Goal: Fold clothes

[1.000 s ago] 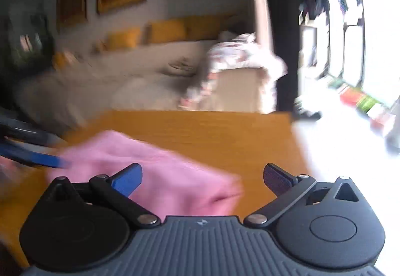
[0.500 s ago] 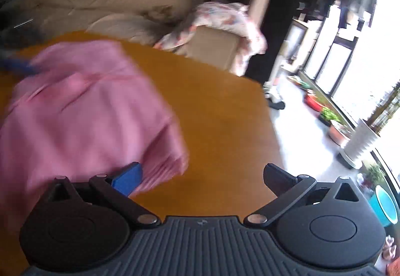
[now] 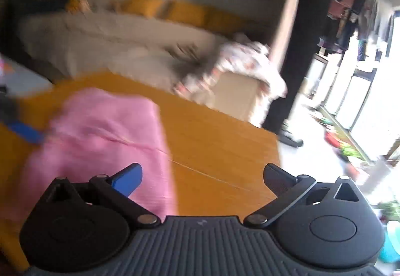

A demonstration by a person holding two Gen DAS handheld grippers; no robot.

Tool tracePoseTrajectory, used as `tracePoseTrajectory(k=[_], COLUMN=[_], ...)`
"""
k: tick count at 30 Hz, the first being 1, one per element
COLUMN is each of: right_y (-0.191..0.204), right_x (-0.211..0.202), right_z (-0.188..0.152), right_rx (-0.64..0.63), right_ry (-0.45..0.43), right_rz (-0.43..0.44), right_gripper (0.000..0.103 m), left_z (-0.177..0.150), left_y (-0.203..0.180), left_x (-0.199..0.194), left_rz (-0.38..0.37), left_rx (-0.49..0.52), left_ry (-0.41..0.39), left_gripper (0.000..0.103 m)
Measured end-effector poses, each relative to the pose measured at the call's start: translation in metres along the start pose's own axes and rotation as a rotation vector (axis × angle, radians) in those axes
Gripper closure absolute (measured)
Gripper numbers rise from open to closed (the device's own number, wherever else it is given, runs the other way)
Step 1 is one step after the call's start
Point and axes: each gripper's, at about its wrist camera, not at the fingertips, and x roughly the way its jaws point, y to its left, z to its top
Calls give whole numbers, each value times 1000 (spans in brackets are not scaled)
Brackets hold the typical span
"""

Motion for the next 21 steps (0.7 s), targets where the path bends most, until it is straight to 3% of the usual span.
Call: tracePoseTrajectory(k=[1, 6, 12, 14, 17, 21], right_y=[1, 17, 37, 37, 33, 49], right_x=[14, -6, -34, -57, -62, -38], right_z=[0, -13, -28, -25, -2, 1], right_rx=[-15, -10, -2, -10, 5, -53], right_ry=[30, 49, 66, -2, -98, -81], right_rz=[-35, 81, 232, 282, 223, 171], right_gripper=[0, 0, 0, 0, 0, 0], left_z=[-2, 1, 21, 24, 21, 13], left_y=[-3, 7, 11, 4, -9, -21], left_x=[9, 27, -11, -24, -23, 1], left_rz=[3, 104, 261, 333, 456, 607], left_rx=[21, 79, 191, 265, 411, 616], left_ry=[15, 66, 2, -42, -59, -9], left_gripper=[3, 3, 3, 3, 3, 3])
